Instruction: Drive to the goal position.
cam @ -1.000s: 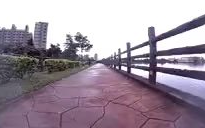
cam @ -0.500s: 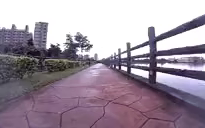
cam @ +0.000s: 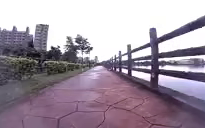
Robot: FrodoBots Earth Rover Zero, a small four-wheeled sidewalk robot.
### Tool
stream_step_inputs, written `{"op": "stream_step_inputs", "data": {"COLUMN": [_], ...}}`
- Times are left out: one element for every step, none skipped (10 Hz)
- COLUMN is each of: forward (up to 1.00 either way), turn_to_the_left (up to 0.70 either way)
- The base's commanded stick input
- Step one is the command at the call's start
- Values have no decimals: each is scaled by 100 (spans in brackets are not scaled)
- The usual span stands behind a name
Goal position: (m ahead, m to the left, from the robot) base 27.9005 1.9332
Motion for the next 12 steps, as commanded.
{"op": "stream_step_inputs", "data": {"forward": [100, 100, 100, 100, 100, 100, 100, 100, 100, 100, 100, 100], "turn_to_the_left": [-1, -1, -1, -1, -1, -1, -1, -11, -32, -10, -1, -1]}}
